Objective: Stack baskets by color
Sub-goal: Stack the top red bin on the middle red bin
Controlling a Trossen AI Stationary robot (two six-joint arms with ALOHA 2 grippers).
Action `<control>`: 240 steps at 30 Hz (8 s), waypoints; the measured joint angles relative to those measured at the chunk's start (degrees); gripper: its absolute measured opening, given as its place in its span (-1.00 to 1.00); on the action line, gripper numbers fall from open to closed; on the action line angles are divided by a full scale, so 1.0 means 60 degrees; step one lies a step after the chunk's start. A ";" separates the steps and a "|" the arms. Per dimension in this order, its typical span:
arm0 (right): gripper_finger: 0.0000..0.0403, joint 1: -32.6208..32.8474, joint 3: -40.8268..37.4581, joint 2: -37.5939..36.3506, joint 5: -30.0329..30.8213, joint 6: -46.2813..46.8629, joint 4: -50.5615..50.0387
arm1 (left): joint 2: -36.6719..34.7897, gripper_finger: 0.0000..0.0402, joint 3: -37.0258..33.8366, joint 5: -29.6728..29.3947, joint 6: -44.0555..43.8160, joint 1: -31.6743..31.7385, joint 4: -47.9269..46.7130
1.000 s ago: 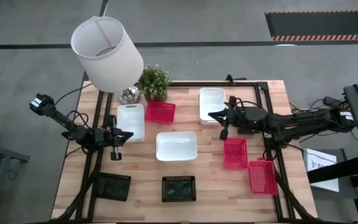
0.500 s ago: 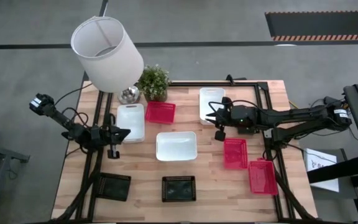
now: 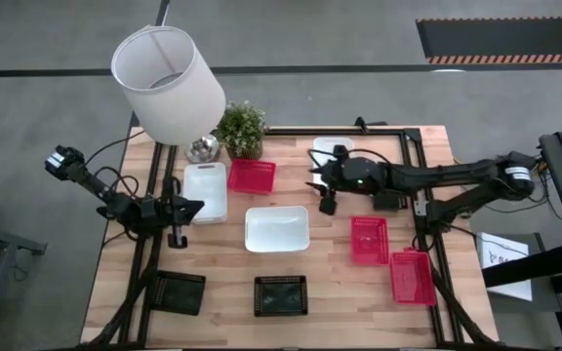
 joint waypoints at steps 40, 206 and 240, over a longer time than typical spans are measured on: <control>0.06 -0.0429 0.5248 0.5300 -0.2187 -0.6436 -0.3156 | 0.0831 -1.00 -0.0022 0.2984 -0.0186 -0.0011 0.2099; -0.96 0.6476 0.6418 0.3509 -0.0740 0.7632 -1.4579 | 0.6969 -1.00 0.9676 0.3576 -0.3489 0.2886 -1.2664; -0.46 0.6327 0.6358 0.4750 -0.0758 0.8011 -1.4588 | 0.6925 -1.00 0.9734 0.4088 -0.3295 0.3209 -1.2647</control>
